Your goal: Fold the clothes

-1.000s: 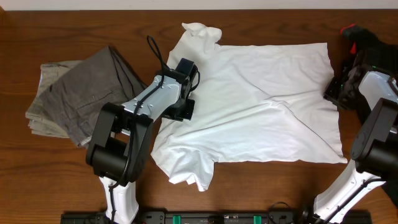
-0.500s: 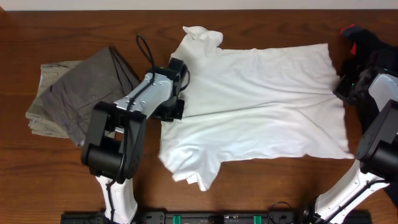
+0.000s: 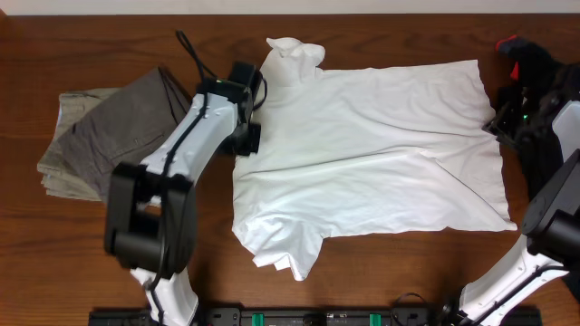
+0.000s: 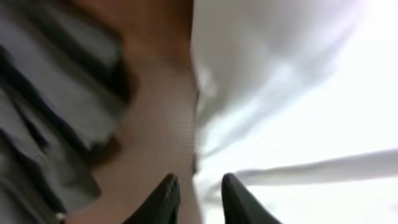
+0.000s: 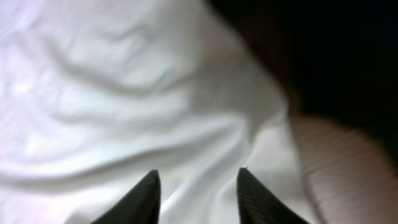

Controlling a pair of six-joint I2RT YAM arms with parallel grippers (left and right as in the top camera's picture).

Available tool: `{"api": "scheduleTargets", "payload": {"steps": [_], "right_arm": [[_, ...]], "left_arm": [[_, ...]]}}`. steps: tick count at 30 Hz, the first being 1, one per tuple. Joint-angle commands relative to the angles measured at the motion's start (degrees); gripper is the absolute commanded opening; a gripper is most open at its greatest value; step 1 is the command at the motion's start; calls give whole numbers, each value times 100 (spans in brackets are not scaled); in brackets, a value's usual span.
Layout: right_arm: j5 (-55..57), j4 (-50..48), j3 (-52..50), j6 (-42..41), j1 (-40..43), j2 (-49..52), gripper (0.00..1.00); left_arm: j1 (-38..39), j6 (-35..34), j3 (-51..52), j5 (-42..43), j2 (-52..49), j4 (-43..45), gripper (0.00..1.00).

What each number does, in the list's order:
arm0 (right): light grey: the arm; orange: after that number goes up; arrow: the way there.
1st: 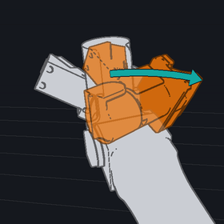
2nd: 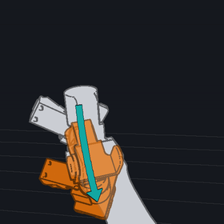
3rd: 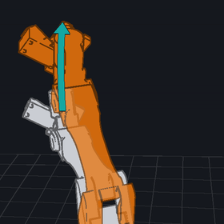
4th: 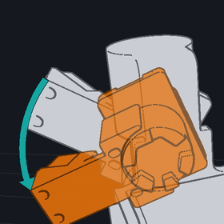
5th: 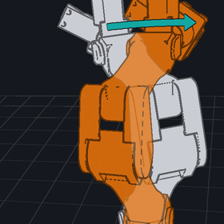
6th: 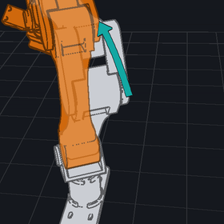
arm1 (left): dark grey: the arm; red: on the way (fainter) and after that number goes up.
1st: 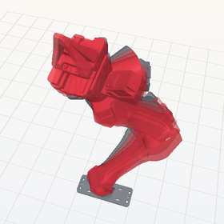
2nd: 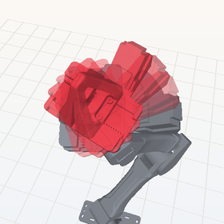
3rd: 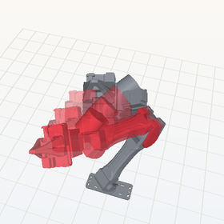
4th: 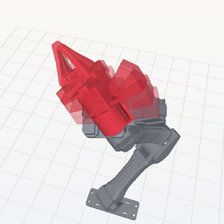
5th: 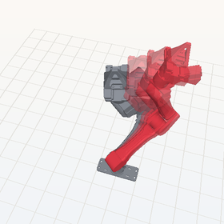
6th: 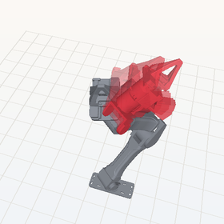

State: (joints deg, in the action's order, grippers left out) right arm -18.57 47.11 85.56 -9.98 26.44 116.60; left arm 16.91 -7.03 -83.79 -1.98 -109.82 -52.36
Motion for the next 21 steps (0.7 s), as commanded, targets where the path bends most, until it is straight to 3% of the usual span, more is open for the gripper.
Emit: {"api": "scheduleTargets", "payload": {"steps": [1,5,9,16,21], "right_arm": [[-540,417,120,44,-234,-267,31],[-44,870,-166,35,-621,-256,31],[791,863,-610,-306,-940,-254,17],[1696,350,-1405,-796,-1019,-245,11],[3128,140,-1526,-977,-852,-245,11]], "left_arm": [[-2,59,-105,422,160,363,26],[0,302,-48,1154,-79,754,25],[11,730,-44,1510,-501,772,22],[13,1025,-44,1386,-1121,706,11],[-13,1025,-44,636,-1296,699,9]]}}
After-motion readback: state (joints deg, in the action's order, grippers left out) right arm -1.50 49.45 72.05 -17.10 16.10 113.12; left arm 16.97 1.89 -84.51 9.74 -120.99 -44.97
